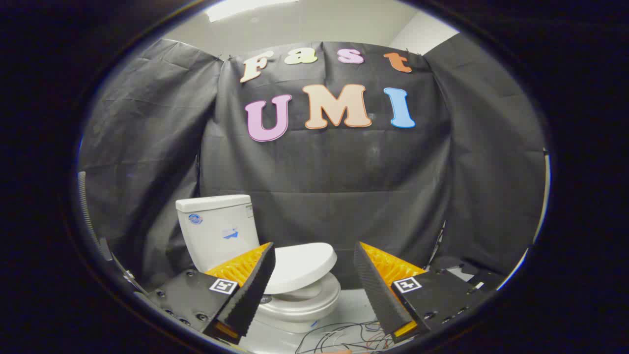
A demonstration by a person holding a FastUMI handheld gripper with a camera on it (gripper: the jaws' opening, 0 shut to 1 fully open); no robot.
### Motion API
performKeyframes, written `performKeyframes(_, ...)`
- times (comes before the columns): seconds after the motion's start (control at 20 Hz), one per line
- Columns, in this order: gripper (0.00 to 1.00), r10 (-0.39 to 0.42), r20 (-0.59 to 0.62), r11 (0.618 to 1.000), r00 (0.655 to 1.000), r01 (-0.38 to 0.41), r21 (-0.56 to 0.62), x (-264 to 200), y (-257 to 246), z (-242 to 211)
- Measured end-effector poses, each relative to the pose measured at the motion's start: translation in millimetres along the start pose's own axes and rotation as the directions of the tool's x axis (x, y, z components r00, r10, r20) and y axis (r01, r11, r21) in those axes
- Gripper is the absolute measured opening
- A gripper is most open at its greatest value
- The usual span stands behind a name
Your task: Open the toilet lid.
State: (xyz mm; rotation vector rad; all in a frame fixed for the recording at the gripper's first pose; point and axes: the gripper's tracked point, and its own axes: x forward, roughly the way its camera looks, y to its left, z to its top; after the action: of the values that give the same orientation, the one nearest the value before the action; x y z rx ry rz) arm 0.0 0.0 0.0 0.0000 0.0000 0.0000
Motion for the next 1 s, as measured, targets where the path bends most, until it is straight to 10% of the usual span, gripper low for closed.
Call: performKeyframes(1.0, 0.99, 0.006, -0.03, 1.0, 1.0, -0.006, 0.006, 38, 1, -6)
